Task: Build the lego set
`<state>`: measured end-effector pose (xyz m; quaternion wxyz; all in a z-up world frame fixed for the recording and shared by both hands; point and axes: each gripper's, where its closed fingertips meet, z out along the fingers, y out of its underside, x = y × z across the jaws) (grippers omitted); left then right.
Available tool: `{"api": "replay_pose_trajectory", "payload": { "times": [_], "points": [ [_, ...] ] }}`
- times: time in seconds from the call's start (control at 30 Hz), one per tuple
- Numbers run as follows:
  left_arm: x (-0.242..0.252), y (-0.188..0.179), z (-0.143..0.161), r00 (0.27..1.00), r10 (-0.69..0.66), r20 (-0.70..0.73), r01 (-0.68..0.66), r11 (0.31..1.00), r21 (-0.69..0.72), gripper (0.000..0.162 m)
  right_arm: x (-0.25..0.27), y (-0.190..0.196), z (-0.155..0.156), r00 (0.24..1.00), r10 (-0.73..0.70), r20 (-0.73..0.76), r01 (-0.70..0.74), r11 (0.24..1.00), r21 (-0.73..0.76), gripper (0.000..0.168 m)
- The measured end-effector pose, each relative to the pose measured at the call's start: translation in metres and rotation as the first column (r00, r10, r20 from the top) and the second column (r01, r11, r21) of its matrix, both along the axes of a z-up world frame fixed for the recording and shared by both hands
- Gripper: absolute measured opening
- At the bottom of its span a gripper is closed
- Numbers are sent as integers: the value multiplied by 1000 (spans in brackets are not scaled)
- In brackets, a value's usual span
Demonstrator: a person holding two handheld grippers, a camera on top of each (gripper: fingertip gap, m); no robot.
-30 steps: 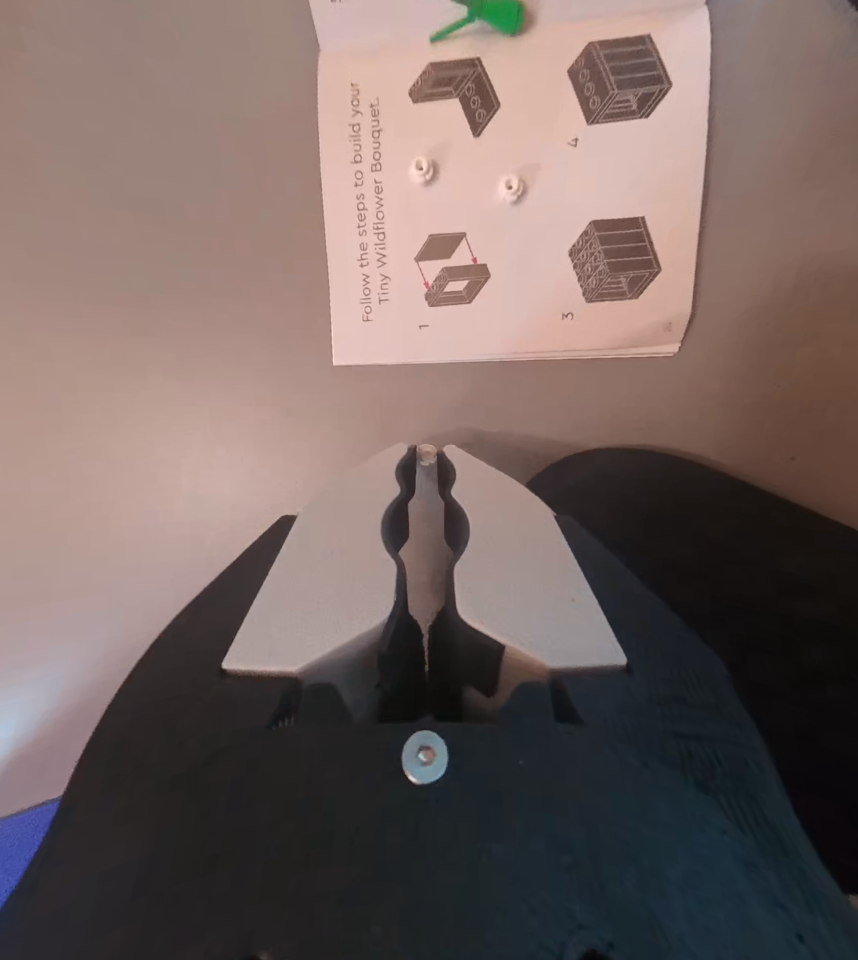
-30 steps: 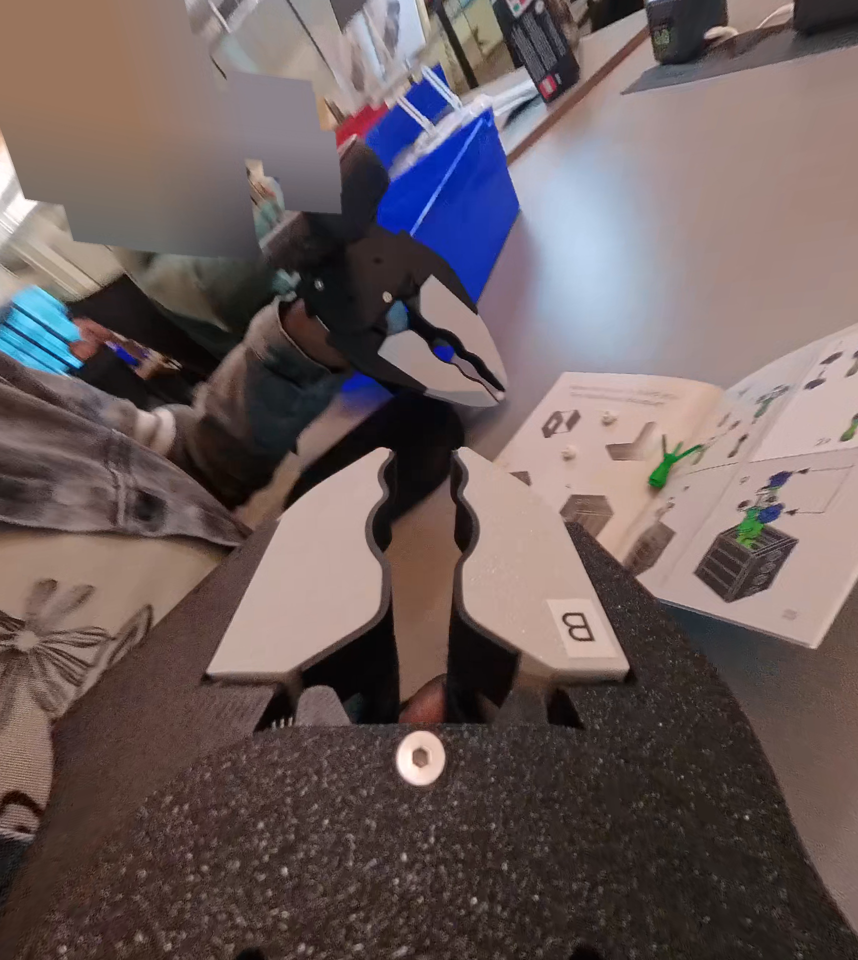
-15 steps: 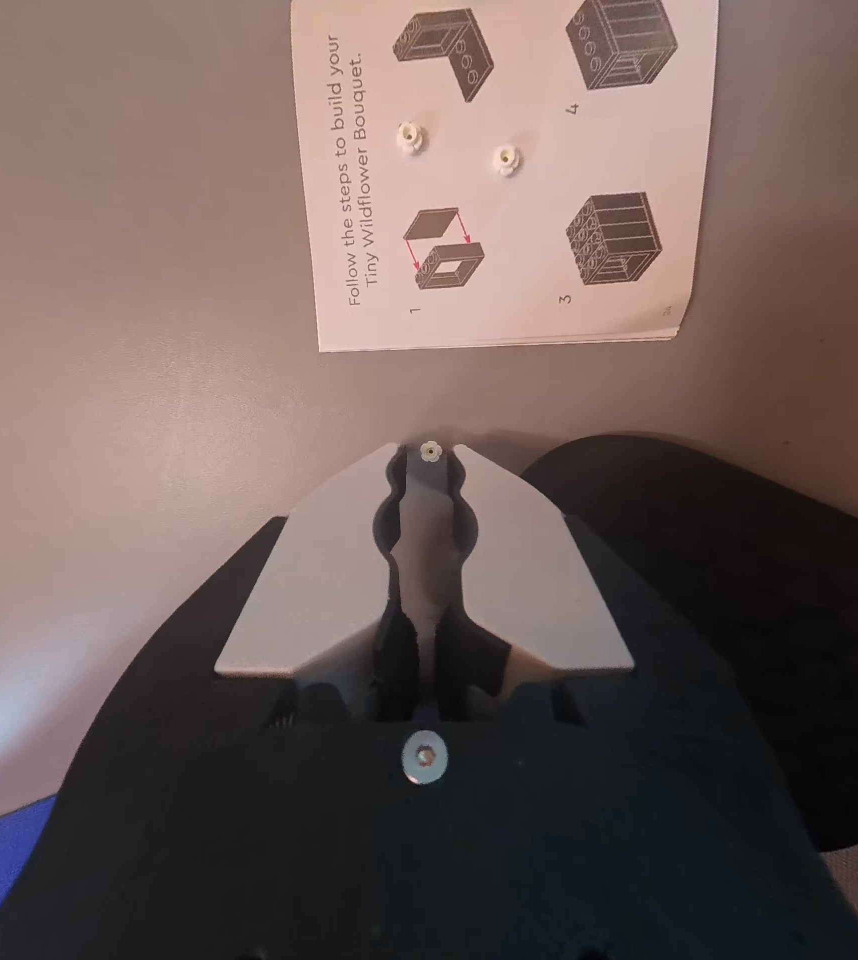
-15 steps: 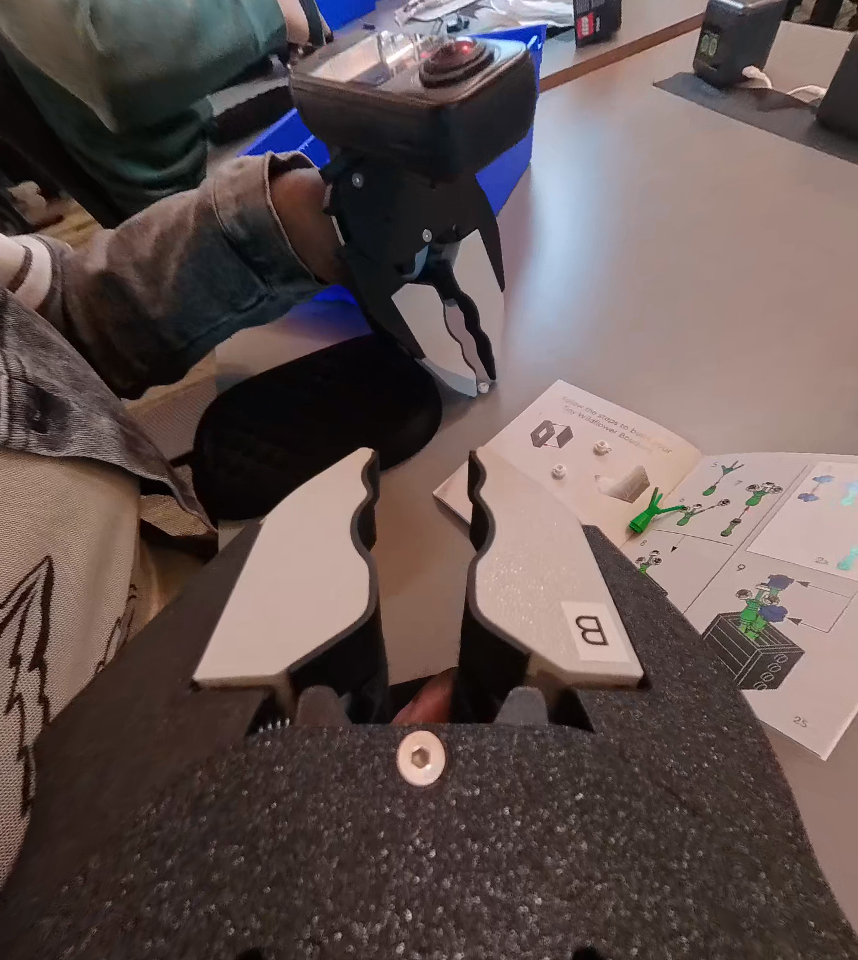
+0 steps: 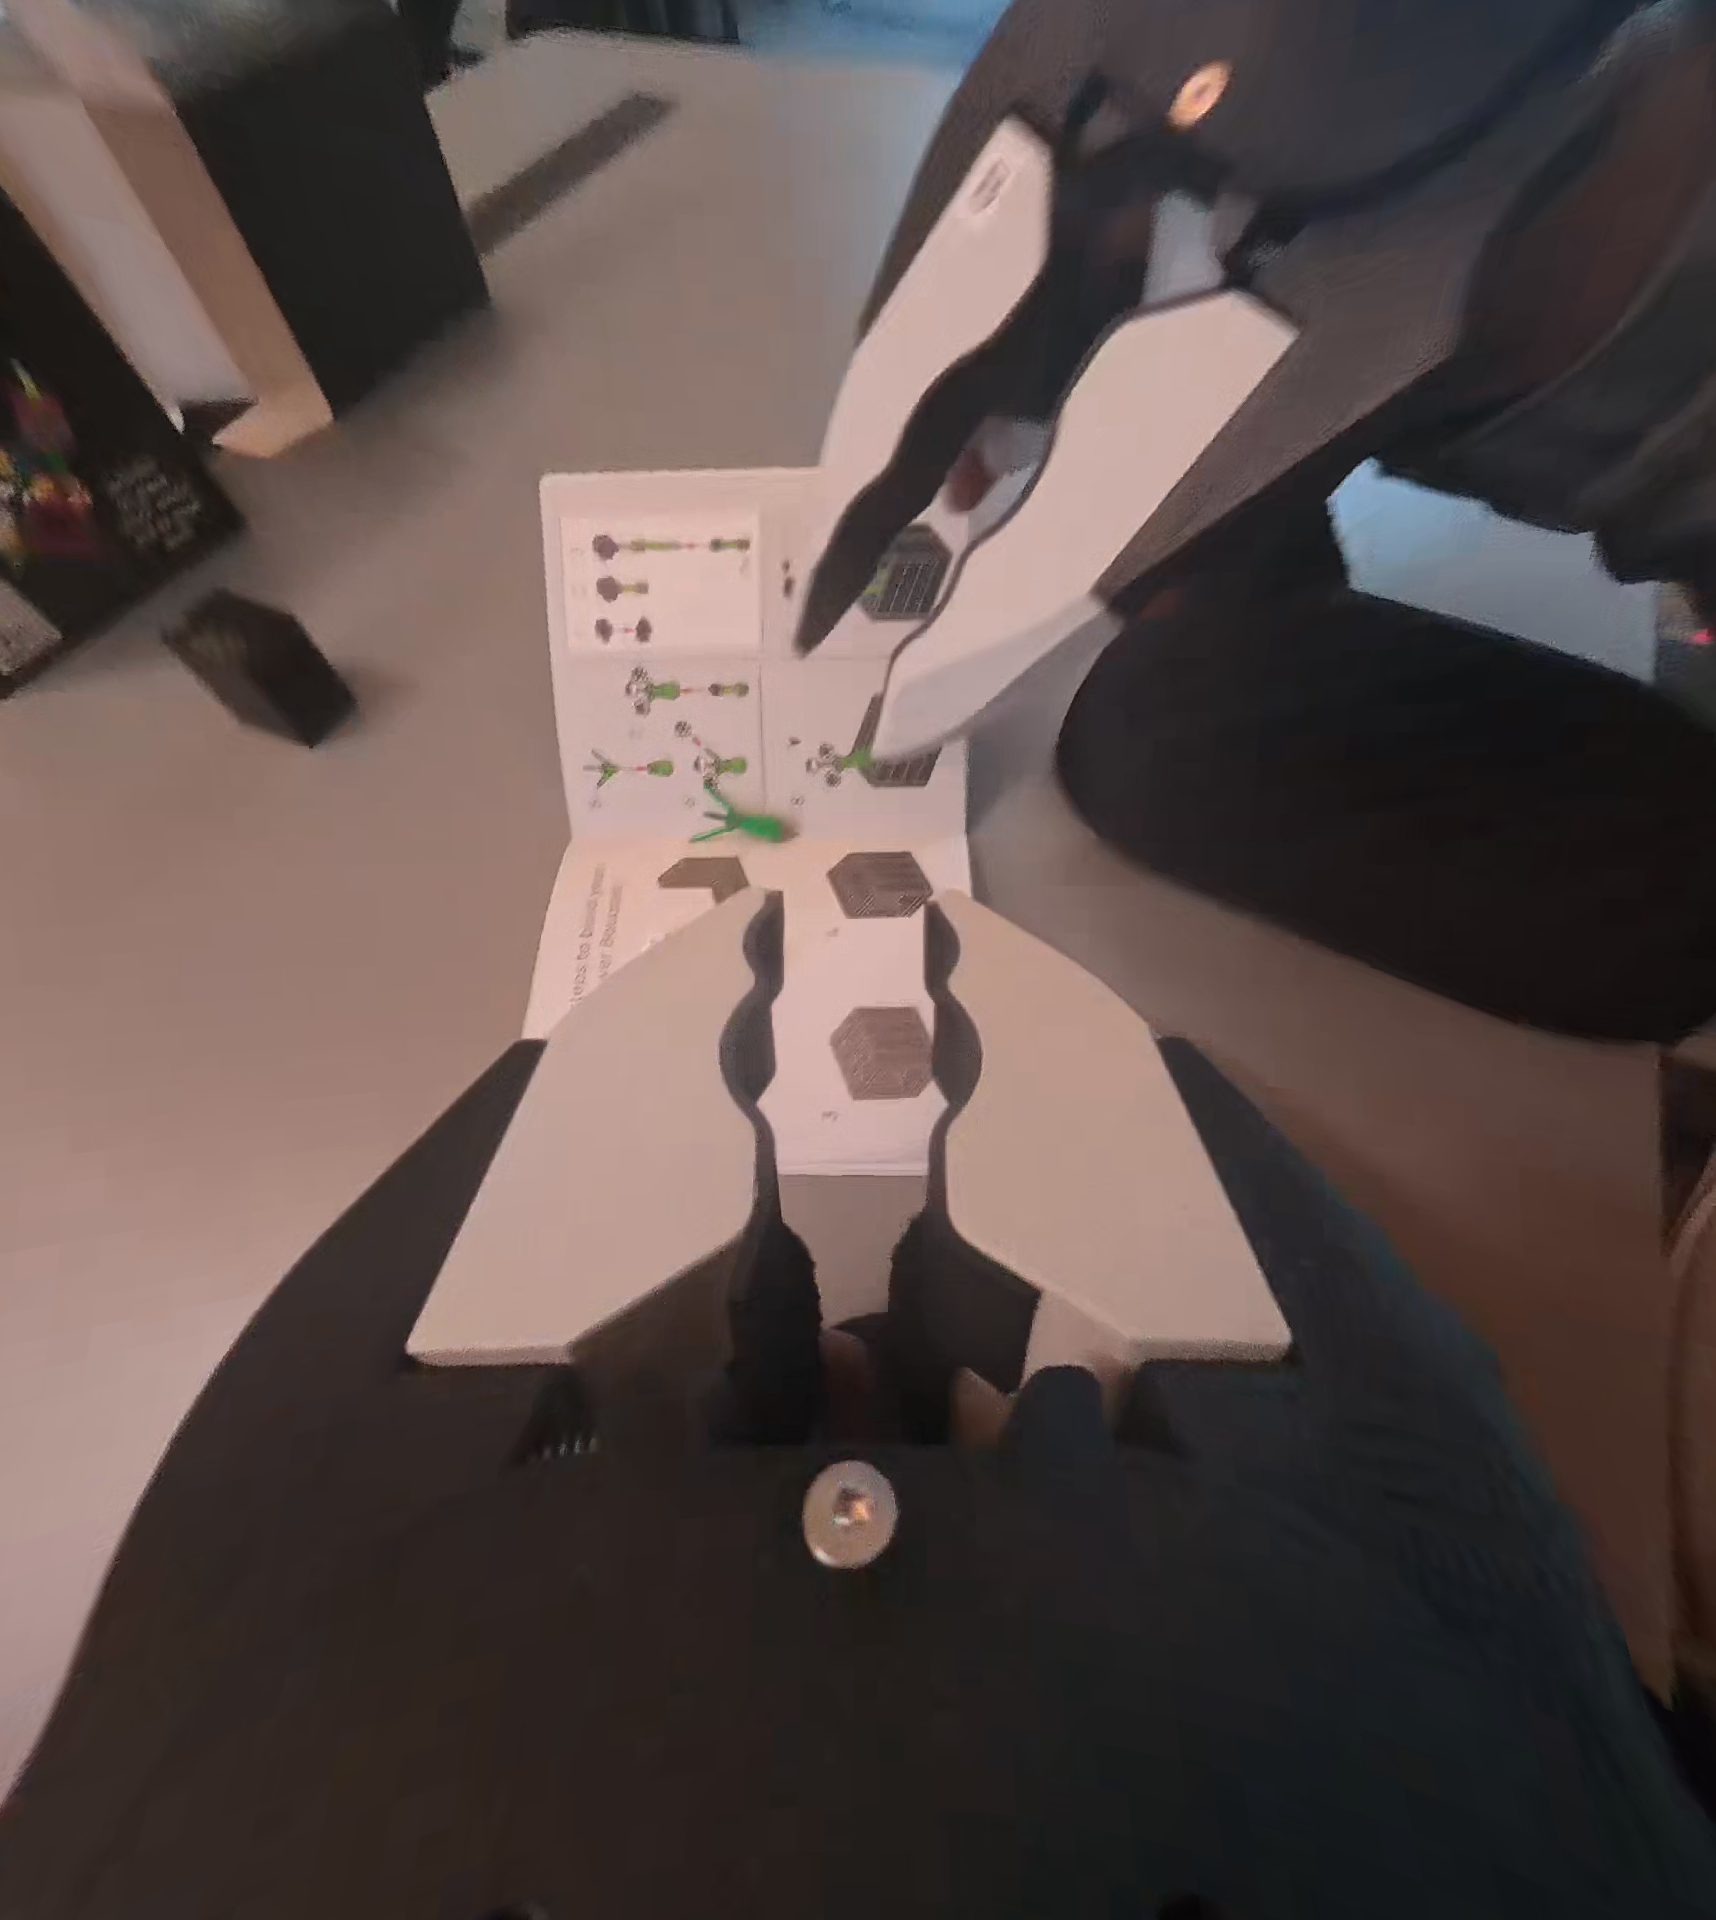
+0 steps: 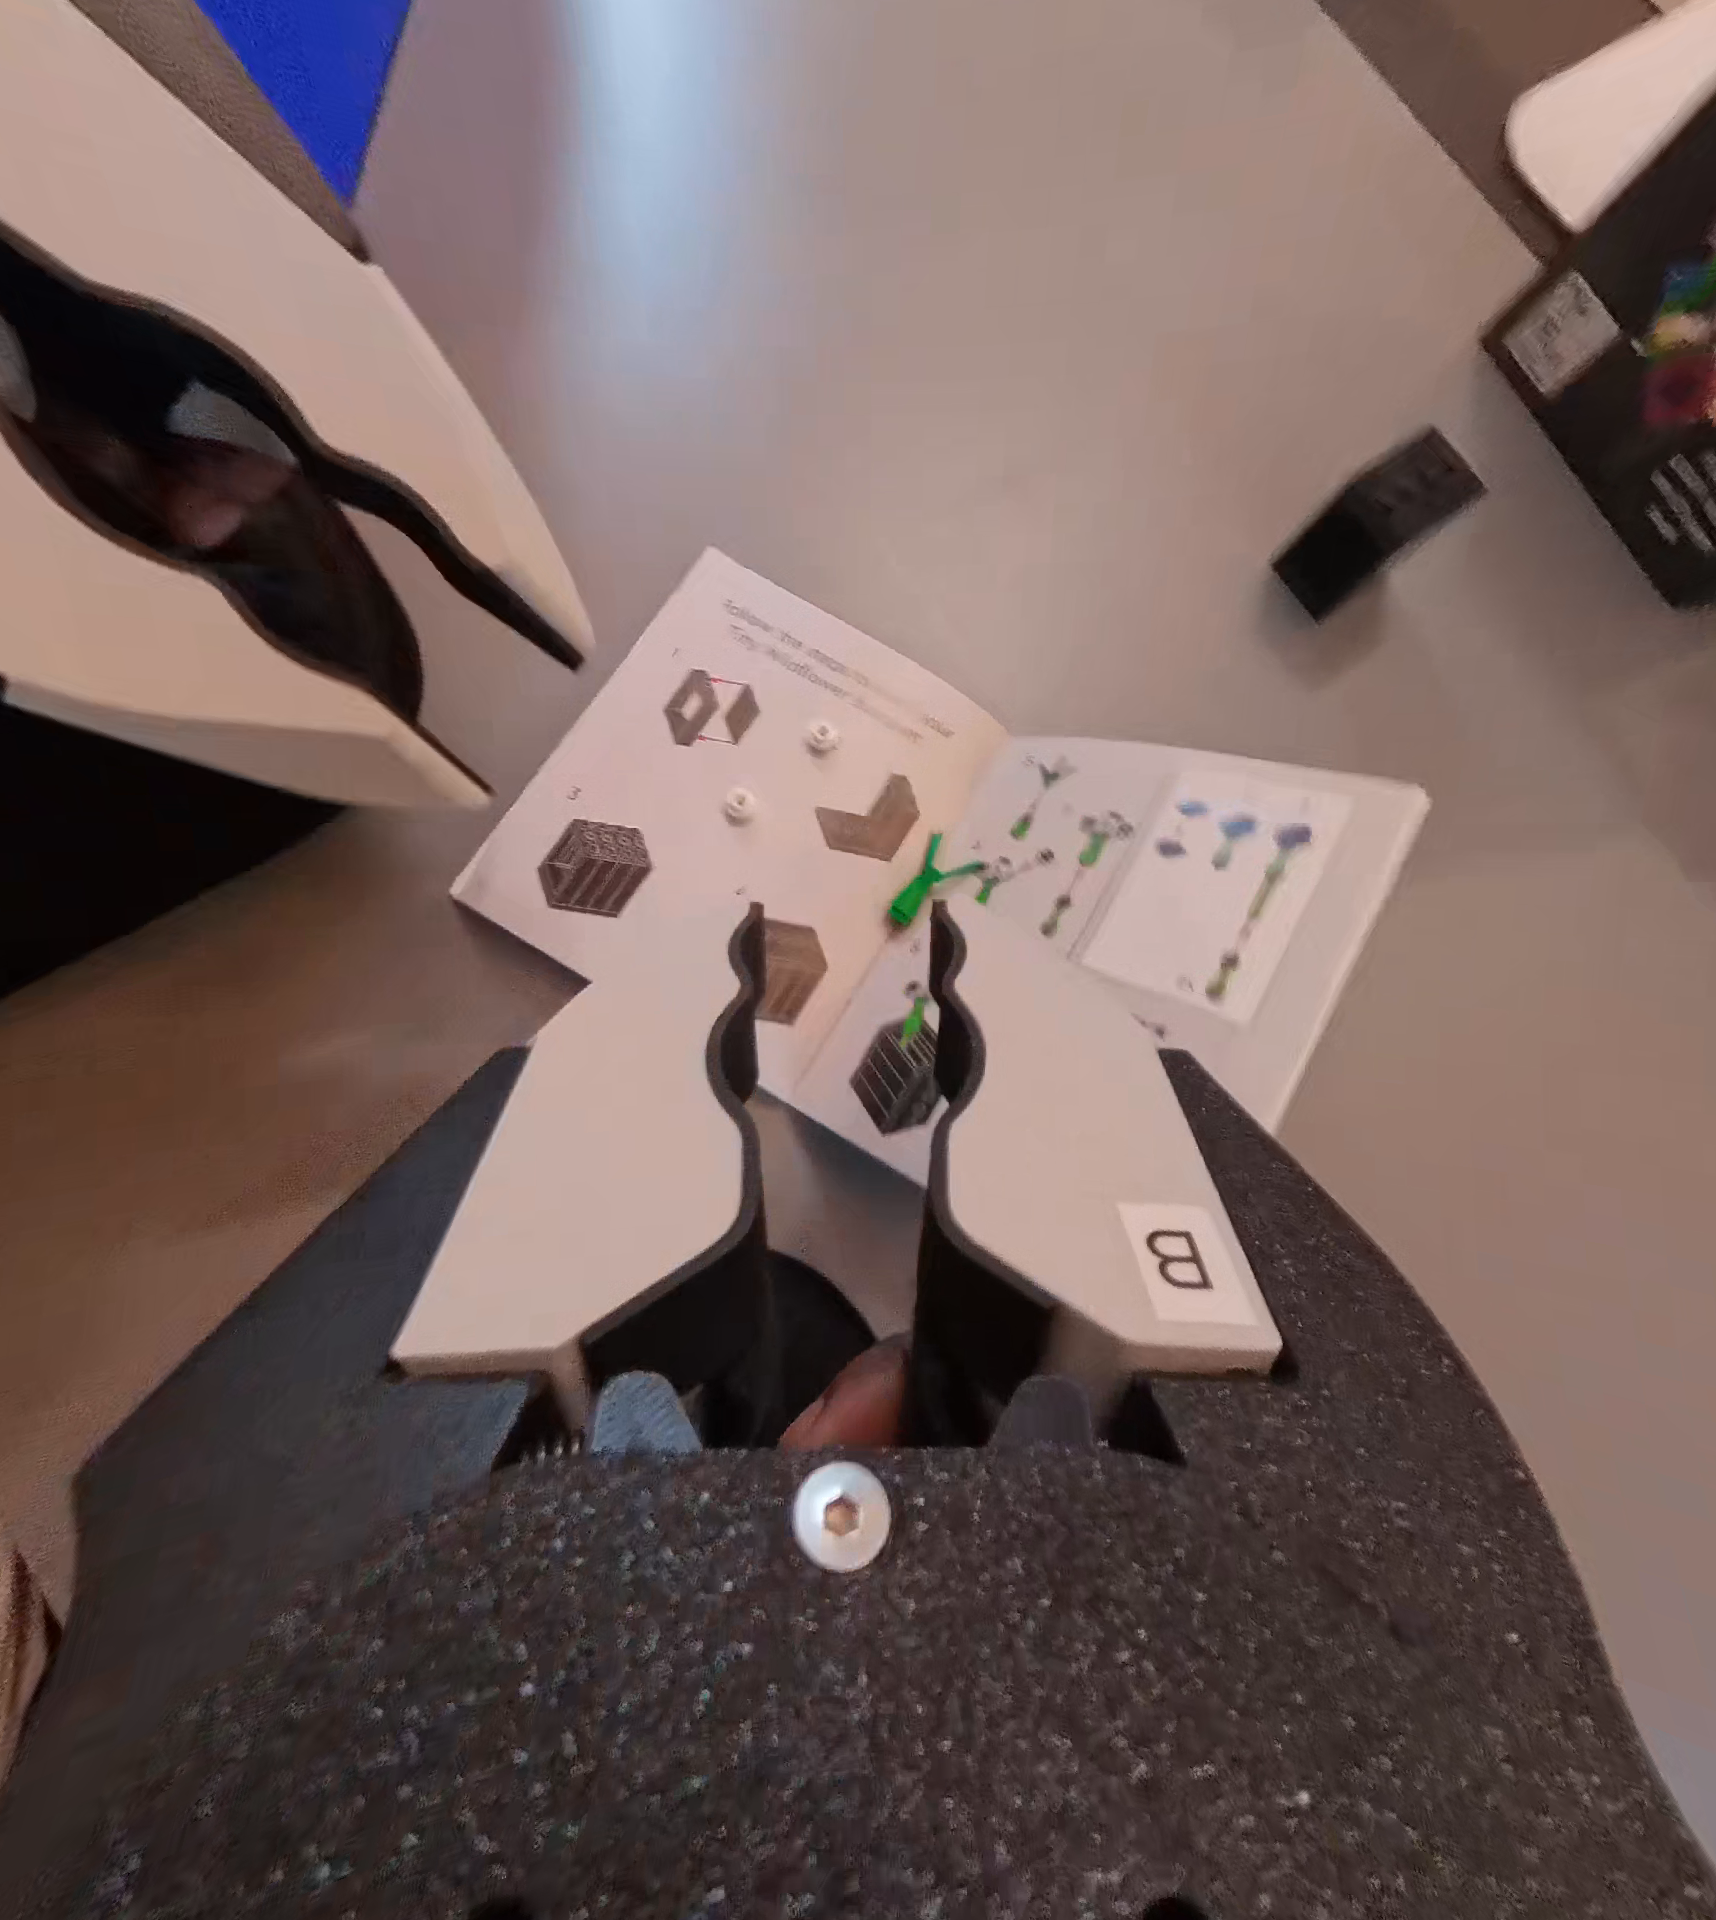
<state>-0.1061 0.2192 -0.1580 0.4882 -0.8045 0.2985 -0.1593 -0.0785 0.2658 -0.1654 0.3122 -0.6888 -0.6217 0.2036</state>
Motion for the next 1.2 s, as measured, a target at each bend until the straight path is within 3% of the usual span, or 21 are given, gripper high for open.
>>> {"api": "replay_pose_trajectory", "payload": {
  "times": [0.1, 0.3, 0.4, 0.63, 0.73, 0.8, 0.93, 1.03, 1.2],
  "points": [
    [-4, -1, -7, 1000, 24, -14, -24, 999, 35, 26, -12, -1, -7, 992, 84, 92, -87, 996, 28, 27],
    [-12, -3, 7, 995, 61, 85, -74, 985, 156, 27, -19, 29, -39, 958, 62, 280, -92, 991, 93, 18],
    [-17, -2, 19, 988, 60, 144, -93, 968, 233, 26, -23, 32, -48, 953, 58, 297, -98, 987, 123, 12],
    [-13, -5, 18, 988, 10, 152, -47, 970, 238, 26, -25, 32, -51, 962, 39, 269, -79, 987, 138, 0],
    [-19, -5, 25, 979, 31, 201, -85, 960, 265, 26, -32, 31, -28, 995, 17, 96, -27, 994, 105, 0],
    [-27, -4, 32, 964, 59, 259, -135, 949, 285, 26, -44, 19, 3, 988, 34, -149, -31, 999, 18, 0],
    [-32, -6, 50, 895, 57, 442, -189, 947, 261, 29, -56, -16, 77, 761, -13, -649, -185, 954, -236, 0],
    [-22, -11, 61, 843, 6, 538, -149, 964, 222, 29, -55, -38, 100, 648, 4, -762, -279, 932, -233, 0],
    [-16, -22, 79, 741, -63, 669, -103, 973, 206, 28, -58, -70, 106, 615, 119, -780, -346, 929, -131, 0]
  ]
}}
